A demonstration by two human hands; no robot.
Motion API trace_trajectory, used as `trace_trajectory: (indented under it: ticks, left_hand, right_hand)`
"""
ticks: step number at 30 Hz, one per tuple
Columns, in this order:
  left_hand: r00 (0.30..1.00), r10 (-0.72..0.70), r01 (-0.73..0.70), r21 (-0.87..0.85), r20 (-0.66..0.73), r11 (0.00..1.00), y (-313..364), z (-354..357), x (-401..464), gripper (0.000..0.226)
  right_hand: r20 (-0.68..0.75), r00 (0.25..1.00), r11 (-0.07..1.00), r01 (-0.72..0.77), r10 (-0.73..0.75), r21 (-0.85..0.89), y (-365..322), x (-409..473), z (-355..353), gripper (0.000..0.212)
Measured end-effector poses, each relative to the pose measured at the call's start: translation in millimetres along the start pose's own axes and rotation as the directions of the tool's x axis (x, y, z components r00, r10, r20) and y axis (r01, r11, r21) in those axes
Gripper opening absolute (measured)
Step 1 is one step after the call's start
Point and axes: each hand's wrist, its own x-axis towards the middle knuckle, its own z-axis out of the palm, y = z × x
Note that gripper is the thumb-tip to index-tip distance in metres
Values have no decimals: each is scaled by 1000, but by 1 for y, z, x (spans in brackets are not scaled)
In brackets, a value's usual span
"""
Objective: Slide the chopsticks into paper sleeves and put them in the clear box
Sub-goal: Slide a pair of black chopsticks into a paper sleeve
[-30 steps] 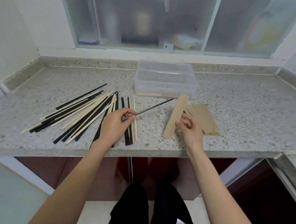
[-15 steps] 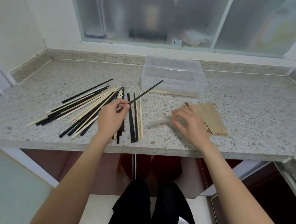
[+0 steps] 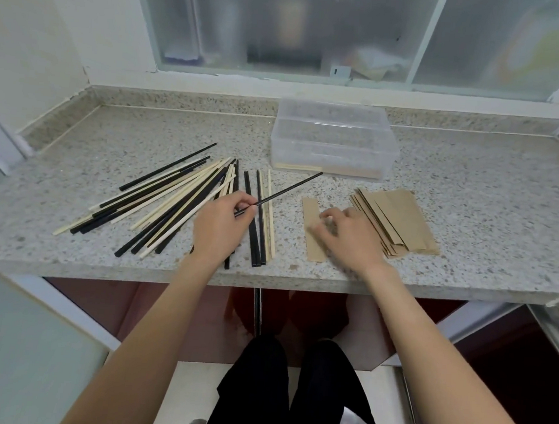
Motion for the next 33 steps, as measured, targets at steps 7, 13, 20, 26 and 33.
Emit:
trace_trajectory:
  ticks: [7,13,20,26,33]
  left_hand:
    - [998,61,-61,-19,3,998,-15,-2,3,12]
    - [984,175,-174,-30,26,984,-29,-3,6,10]
    - [984,176,-175,-41,8,984,-36,-11,2,11]
    - [980,200,-199,-48,12,979,-36,-17,2,12]
    - [965,256,-261,145,54,954,-36,-25,15,13]
  right_hand:
    - [118,992,998,47,-51,32,-3,12,0,34]
    - [108,993,990,-52,38,128,23,8,-13,46]
    - [-45,996,959,-65,81,276,27,3,-8,17]
    - [-53,998,934,-15,37,358,26,-1,-11,23]
    - [-51,997,933,76,-62,353,31,-2,-19,23]
